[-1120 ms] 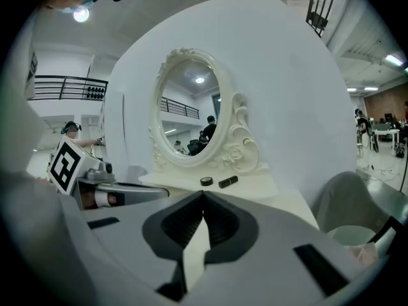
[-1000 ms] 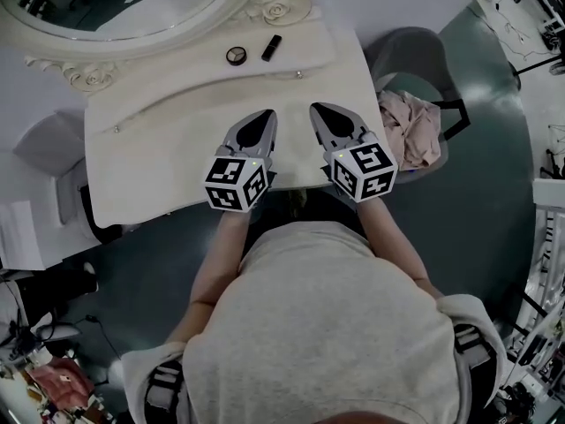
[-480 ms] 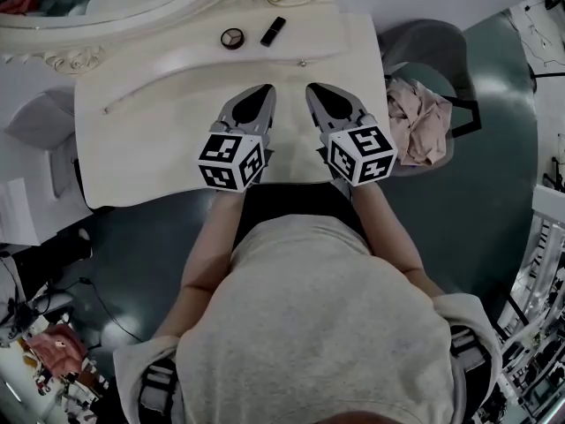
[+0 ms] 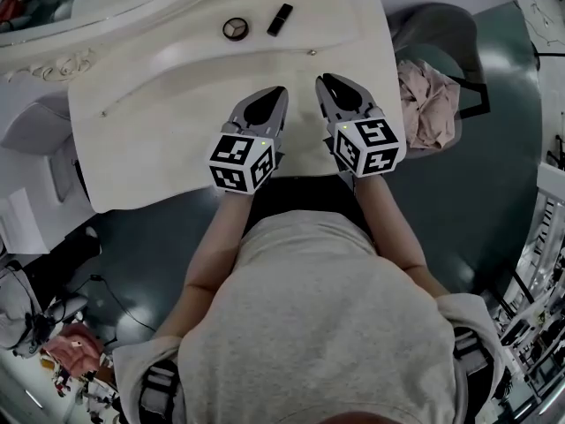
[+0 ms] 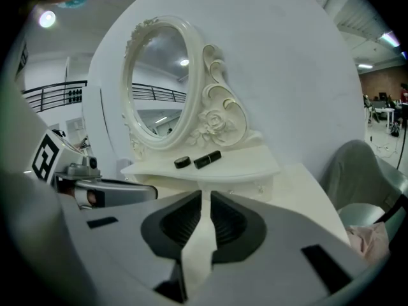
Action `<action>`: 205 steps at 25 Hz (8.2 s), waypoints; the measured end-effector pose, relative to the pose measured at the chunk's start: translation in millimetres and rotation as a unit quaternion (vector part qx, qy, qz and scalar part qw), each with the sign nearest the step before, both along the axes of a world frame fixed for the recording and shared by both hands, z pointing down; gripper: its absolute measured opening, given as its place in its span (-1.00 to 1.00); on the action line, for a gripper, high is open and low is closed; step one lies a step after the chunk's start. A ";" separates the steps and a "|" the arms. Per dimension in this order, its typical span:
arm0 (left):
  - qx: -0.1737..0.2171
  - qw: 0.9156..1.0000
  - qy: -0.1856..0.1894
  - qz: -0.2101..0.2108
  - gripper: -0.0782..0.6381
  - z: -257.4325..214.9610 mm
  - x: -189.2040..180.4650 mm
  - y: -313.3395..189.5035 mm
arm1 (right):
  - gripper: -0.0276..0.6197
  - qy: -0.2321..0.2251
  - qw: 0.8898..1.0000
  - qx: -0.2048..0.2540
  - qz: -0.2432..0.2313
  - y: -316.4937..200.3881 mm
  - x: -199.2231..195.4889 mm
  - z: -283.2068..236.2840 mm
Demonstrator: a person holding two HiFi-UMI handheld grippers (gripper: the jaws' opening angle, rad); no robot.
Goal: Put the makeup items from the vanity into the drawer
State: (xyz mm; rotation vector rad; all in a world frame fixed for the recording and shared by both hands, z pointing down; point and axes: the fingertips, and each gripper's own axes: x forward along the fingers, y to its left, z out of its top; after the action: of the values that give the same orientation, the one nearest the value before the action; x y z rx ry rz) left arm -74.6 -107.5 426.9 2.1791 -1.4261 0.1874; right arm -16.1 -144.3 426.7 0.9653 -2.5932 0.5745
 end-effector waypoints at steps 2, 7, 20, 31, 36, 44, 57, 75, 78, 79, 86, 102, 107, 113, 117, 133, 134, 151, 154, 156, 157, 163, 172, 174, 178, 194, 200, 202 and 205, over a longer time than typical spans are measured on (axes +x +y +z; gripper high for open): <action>-0.004 1.000 0.002 0.007 -0.76 3.3 -0.3 -1.1 | -0.89 0.010 1.000 -0.004 0.008 -3.0 -0.5 5.6; -0.008 1.000 0.006 0.022 -0.76 9.3 -3.2 -8.7 | -0.61 0.026 0.999 -0.020 0.024 -12.8 -3.3 22.4; -0.031 0.999 0.008 0.037 -0.76 33.7 -18.7 -22.2 | -0.58 0.055 0.997 -0.030 0.054 -57.6 -17.5 62.7; -0.029 0.999 0.004 0.040 -0.76 35.4 -24.3 -25.8 | -0.59 0.074 0.995 -0.015 0.061 -65.0 -22.5 67.8; -0.030 0.999 -0.004 0.034 -0.76 34.6 -27.0 -25.9 | -0.60 0.076 0.995 -0.020 0.065 -54.8 -19.7 67.8; -0.014 0.999 -0.021 0.044 -0.76 25.8 -23.1 -26.7 | -0.60 0.073 0.995 -0.025 0.063 -31.9 -12.7 68.1; 0.031 0.994 -0.088 0.056 -0.73 -1.1 -17.4 -38.3 | -0.60 0.070 0.996 -0.032 0.055 -8.9 -4.2 70.9; 0.022 0.984 -0.172 0.038 -0.42 -7.3 -29.1 -112.4 | -0.59 0.047 0.996 -0.039 0.061 -4.6 -1.4 71.0; 0.009 0.982 -0.188 0.028 -0.41 -4.5 -31.2 -118.2 | -0.59 0.044 0.996 -0.041 0.060 -4.4 -1.4 70.7; 0.007 0.981 -0.193 0.026 -0.41 -3.5 -31.7 -119.7 | -0.59 0.042 0.996 -0.042 0.061 -4.3 -1.6 70.6; -0.021 0.975 -0.214 0.048 -0.41 15.1 -25.9 -123.6 | -0.59 0.032 0.997 -0.046 0.061 -4.3 -1.7 71.1; 0.008 0.970 -0.189 0.154 -0.50 9.5 2.8 -87.7 | -0.59 0.025 0.997 -0.050 0.060 -4.5 -1.3 71.2; 0.024 0.969 -0.180 0.167 -0.50 -0.3 7.8 -70.1 | -0.59 0.024 0.997 -0.052 0.060 -4.3 -1.1 71.6; 0.011 0.960 -0.181 0.215 -0.50 6.3 21.2 -51.7 | -0.59 0.024 0.996 -0.053 0.061 -5.1 -0.9 71.9; -0.012 0.953 -0.186 0.237 -0.50 17.3 26.7 -48.9 | -0.59 0.025 0.996 -0.052 0.063 -4.5 -1.8 71.2; -0.072 0.946 -0.201 0.244 -0.49 35.7 38.4 -58.4 | -0.59 0.023 0.996 -0.054 0.071 -4.6 -2.0 70.6; -0.075 0.945 -0.202 0.247 -0.49 36.0 39.0 -58.9 | -0.59 0.023 0.996 -0.054 0.071 -4.8 -2.0 70.7; -0.075 0.938 -0.216 0.261 -0.50 37.4 43.7 -64.5 | -0.59 0.022 0.996 -0.055 0.068 -4.5 -1.5 71.6; -0.070 0.935 -0.224 0.264 -0.50 36.9 44.0 -64.9 | -0.59 0.022 0.996 -0.056 0.067 -5.2 -1.3 71.3; -0.069 0.934 -0.226 0.266 -0.50 36.6 43.5 -63.9 | -0.59 0.022 0.996 -0.056 0.067 -4.6 -1.6 71.3; -0.069 0.934 -0.227 0.266 -0.50 36.8 42.8 -63.0 | -0.59 0.022 0.996 -0.057 0.066 -4.1 -1.8 71.3; -0.065 0.932 -0.231 0.273 -0.49 37.1 39.0 -59.7 | -0.59 0.022 0.996 -0.057 0.067 -3.8 -2.3 71.0; -0.057 0.936 -0.231 0.258 -0.45 35.7 29.6 -53.0 | -0.59 0.022 0.996 -0.055 0.069 -4.2 -2.1 71.0; -0.046 0.941 -0.231 0.243 -0.45 29.5 23.0 -54.0 | -0.59 0.022 0.996 -0.054 0.069 -4.4 -2.4 71.5; -0.018 0.956 -0.227 0.187 -0.46 14.4 -0.2 -60.2 | -0.59 0.023 0.996 -0.053 0.069 -4.9 -1.7 71.3; 0.012 0.962 -0.272 -0.022 -0.14 3.5 -103.5 -97.1 | -0.59 0.032 0.995 -0.058 0.072 -4.9 -1.5 71.6; 0.000 0.968 -0.248 -0.032 -0.14 12.9 -110.6 -107.5 | -0.59 0.033 0.995 -0.060 0.073 -5.6 -2.1 72.1; 0.000 0.969 -0.244 -0.031 -0.14 12.6 -110.1 -107.7 | -0.59 0.035 0.995 -0.060 0.072 -5.5 -1.8 71.9; -0.001 0.970 -0.243 -0.022 -0.18 13.3 -108.6 -107.9 | -0.59 0.036 0.995 -0.060 0.072 -5.5 -1.8 72.2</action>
State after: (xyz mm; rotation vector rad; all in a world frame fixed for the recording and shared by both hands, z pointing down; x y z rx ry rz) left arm -183.2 -215.4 440.3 2.1874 -1.7222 0.7489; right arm -18.0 -149.8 498.9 1.1170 -2.4096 0.7106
